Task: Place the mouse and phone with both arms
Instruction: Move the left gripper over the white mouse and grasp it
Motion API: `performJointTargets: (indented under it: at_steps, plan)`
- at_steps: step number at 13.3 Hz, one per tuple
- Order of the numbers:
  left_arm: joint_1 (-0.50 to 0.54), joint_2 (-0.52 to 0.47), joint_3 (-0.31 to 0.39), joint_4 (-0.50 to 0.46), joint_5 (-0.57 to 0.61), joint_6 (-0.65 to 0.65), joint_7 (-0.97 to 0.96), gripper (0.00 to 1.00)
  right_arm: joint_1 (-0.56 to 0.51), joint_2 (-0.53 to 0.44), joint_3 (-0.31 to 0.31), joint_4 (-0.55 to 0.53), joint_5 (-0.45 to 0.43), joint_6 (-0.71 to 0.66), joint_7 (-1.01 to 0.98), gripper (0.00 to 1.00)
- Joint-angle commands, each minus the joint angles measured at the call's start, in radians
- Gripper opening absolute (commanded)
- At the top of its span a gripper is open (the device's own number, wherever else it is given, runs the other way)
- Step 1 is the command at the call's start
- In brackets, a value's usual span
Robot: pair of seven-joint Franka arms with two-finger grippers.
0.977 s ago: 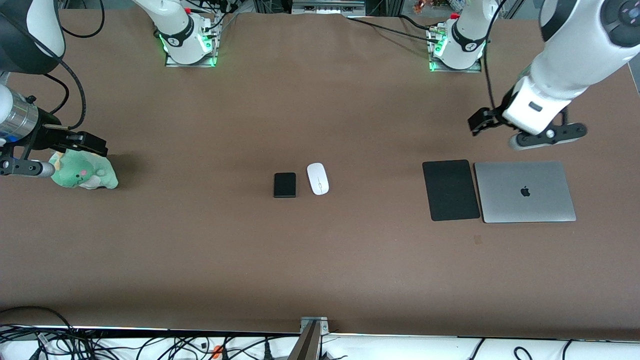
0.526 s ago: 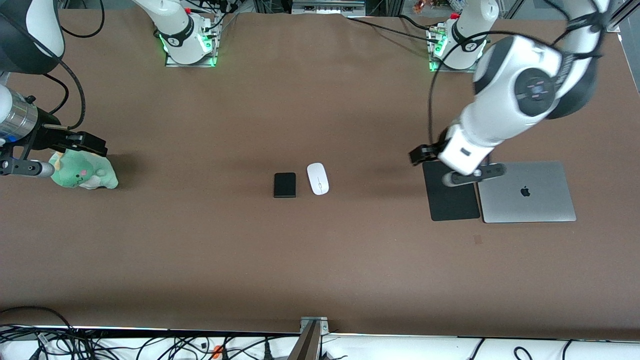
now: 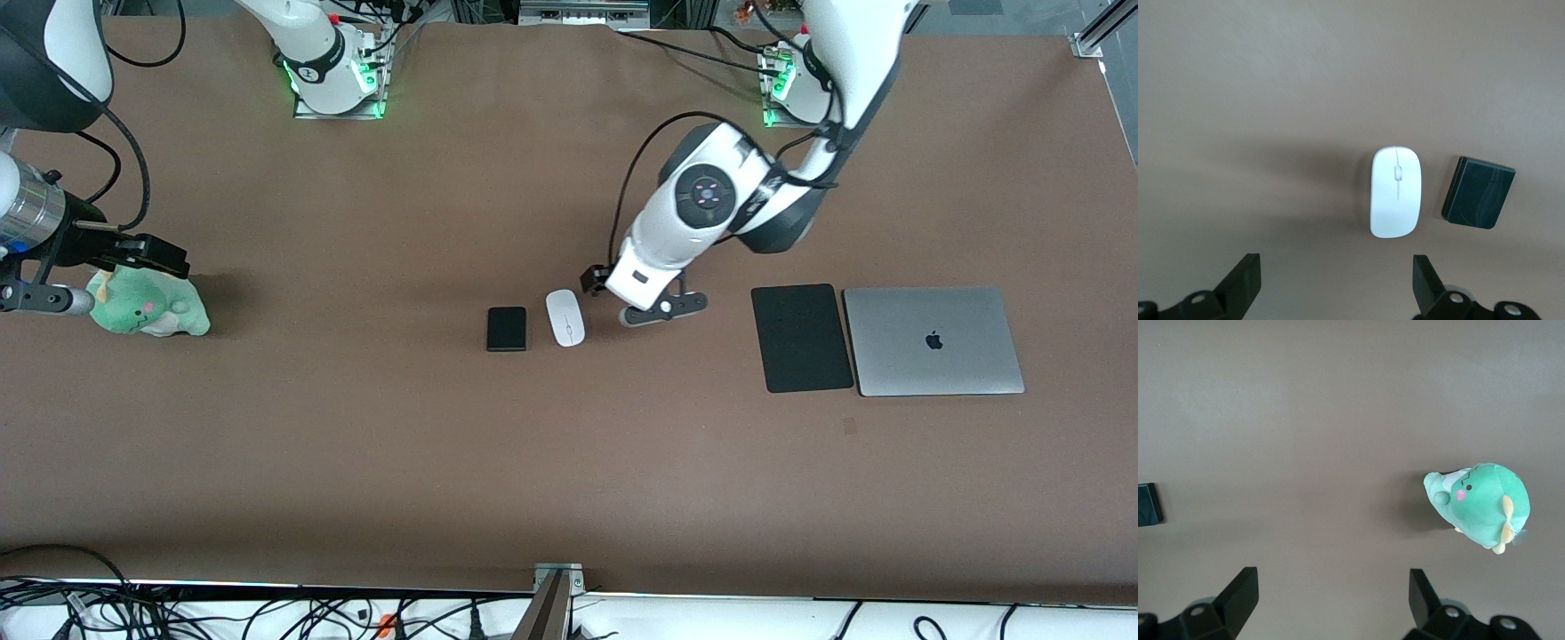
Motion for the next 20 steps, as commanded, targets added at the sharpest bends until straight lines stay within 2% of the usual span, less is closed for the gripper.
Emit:
performJointTargets:
  at_steps: [1, 3, 5, 8, 11, 16, 20]
  plan:
    - [-0.076, 0.107, 0.013, 0.065, 0.1, 0.094, -0.136, 1.0, -0.006, -0.007, 0.004, -0.001, -0.011, -0.011, 0.006, 1.0]
    - [-0.137, 0.191, 0.022, 0.137, 0.161, 0.111, -0.216, 1.0, -0.007, -0.005, 0.005, -0.003, -0.01, -0.011, 0.007, 1.0]
    - [-0.222, 0.245, 0.088, 0.189, 0.204, 0.112, -0.247, 1.0, -0.006, -0.005, 0.005, -0.001, -0.01, -0.011, 0.007, 1.0]
    - [-0.292, 0.314, 0.152, 0.255, 0.204, 0.113, -0.261, 1.0, -0.006, -0.005, 0.005, -0.003, -0.01, -0.012, 0.004, 1.0]
    - [-0.296, 0.357, 0.157, 0.294, 0.207, 0.113, -0.259, 1.0, -0.006, -0.005, 0.005, -0.003, -0.01, -0.012, 0.003, 1.0]
    - [-0.286, 0.356, 0.157, 0.292, 0.211, 0.113, -0.239, 1.0, -0.004, -0.005, 0.005, -0.004, -0.01, -0.026, 0.007, 1.0]
    - [-0.274, 0.353, 0.159, 0.289, 0.211, 0.112, -0.17, 0.6, -0.004, -0.005, 0.005, -0.004, -0.01, -0.026, 0.007, 1.0]
